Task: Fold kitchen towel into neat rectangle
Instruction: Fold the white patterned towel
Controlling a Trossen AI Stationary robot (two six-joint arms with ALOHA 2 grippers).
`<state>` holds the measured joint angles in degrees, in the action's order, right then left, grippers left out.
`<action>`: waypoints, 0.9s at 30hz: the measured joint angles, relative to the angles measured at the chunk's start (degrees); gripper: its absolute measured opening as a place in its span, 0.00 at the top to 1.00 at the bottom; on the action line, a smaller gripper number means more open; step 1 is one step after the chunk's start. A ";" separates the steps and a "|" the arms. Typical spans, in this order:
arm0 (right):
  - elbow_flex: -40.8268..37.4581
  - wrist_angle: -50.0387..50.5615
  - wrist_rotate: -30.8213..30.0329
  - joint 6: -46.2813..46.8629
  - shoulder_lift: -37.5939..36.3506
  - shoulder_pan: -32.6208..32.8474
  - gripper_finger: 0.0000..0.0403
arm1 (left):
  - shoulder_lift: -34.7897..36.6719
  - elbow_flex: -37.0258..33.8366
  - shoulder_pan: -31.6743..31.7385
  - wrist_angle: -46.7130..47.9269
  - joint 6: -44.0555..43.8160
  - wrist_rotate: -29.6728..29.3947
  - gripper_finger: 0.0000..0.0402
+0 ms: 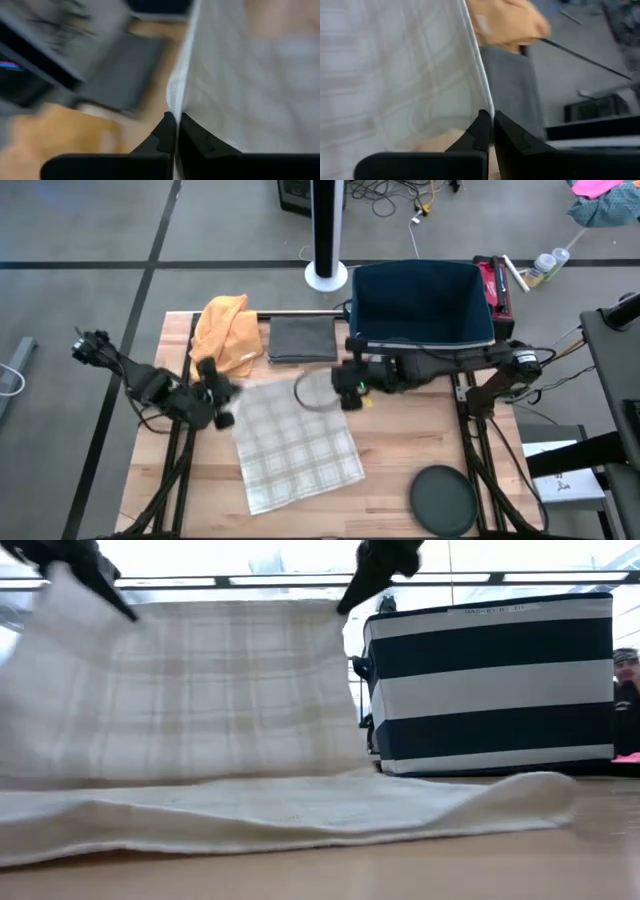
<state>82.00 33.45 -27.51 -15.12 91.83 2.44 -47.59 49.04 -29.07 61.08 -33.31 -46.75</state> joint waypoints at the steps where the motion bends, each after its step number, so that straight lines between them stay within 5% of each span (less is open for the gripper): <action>1: 0.00 -0.91 0.01 -0.31 0.12 -1.48 0.98 | 1.12 -0.02 1.66 -0.07 1.08 -3.05 0.99; 5: -0.02 -5.20 0.60 -0.52 1.31 -6.72 0.98 | 3.56 -0.02 8.47 -1.22 4.38 -8.54 0.99; 13: -0.26 -6.35 1.70 -4.42 5.53 -11.78 0.98 | 2.69 -0.96 15.30 -3.83 16.60 4.83 0.98; 18: -0.39 -3.91 -1.36 -4.93 4.52 -11.31 0.98 | 1.51 -0.45 15.30 -3.60 18.16 5.75 0.98; 27: -2.48 0.00 13.62 0.76 0.34 -7.09 0.98 | -0.18 0.59 15.02 -4.83 18.13 20.66 0.99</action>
<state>79.51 33.45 -13.89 -14.36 92.17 -4.65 -47.77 49.63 -14.05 56.25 -15.19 -26.08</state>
